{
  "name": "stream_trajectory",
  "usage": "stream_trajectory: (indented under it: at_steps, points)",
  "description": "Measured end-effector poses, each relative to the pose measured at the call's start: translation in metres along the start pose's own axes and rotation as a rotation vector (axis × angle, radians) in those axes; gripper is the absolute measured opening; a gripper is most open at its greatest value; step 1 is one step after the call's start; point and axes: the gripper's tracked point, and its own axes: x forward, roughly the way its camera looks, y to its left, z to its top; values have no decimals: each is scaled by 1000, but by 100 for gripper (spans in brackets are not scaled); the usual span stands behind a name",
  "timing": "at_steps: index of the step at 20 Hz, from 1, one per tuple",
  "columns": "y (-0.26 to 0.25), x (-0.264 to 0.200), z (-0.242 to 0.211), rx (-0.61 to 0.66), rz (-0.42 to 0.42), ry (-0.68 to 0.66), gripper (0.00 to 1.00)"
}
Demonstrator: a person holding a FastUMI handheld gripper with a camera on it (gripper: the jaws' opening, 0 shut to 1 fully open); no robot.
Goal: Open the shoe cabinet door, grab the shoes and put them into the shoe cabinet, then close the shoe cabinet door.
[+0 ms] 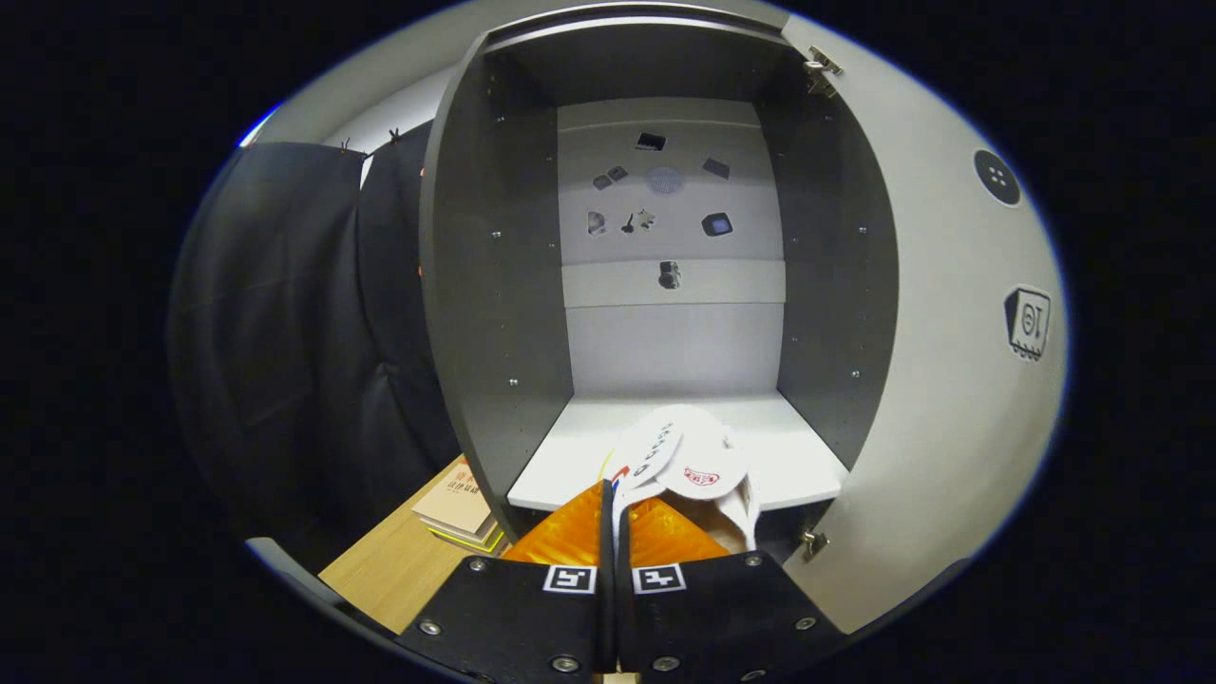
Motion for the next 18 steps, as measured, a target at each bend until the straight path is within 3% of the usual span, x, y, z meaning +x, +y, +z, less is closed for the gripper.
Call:
stream_trajectory:
  at_steps: [11,18]
  points:
    - [-31,133,18,-19,-1,40,0]
    - [-36,170,-1,16,-11,129,1]
